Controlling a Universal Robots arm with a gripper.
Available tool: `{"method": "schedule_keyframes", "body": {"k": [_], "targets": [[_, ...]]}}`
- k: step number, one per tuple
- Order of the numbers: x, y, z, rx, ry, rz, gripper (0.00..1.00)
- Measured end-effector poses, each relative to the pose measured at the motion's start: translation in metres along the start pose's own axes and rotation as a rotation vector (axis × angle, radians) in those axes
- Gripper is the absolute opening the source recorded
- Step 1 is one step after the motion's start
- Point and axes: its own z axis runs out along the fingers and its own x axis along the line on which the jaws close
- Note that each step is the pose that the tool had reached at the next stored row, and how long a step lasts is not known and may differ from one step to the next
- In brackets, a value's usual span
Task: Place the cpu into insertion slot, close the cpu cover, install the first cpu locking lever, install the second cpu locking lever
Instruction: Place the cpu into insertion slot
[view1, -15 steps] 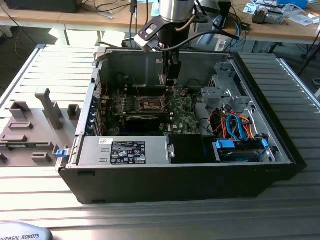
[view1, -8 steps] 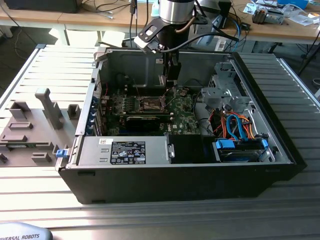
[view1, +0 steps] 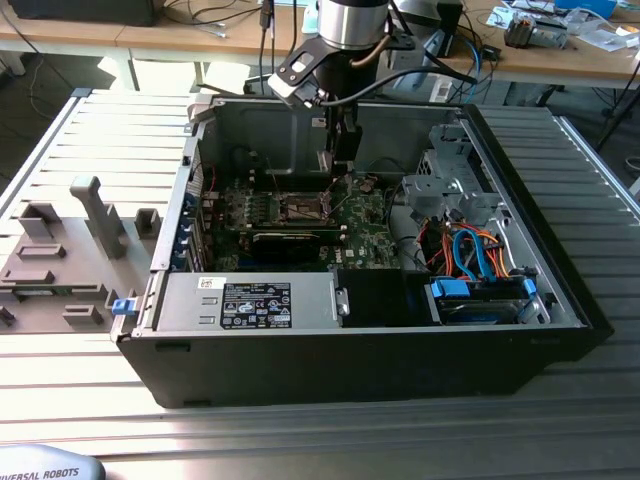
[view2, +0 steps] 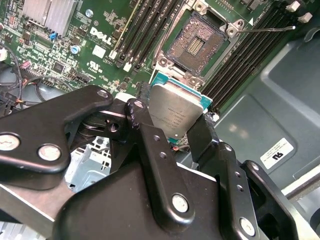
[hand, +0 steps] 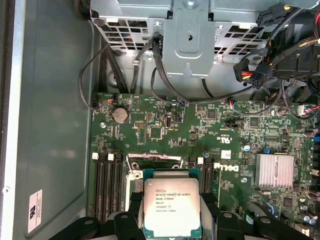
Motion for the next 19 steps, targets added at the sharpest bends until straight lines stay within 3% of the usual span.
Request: {"method": "schedule_keyframes", "body": {"k": [19], "targets": [[0.0, -0.0001, 0.004, 0.0, 0.0, 0.0, 0.54]]}}
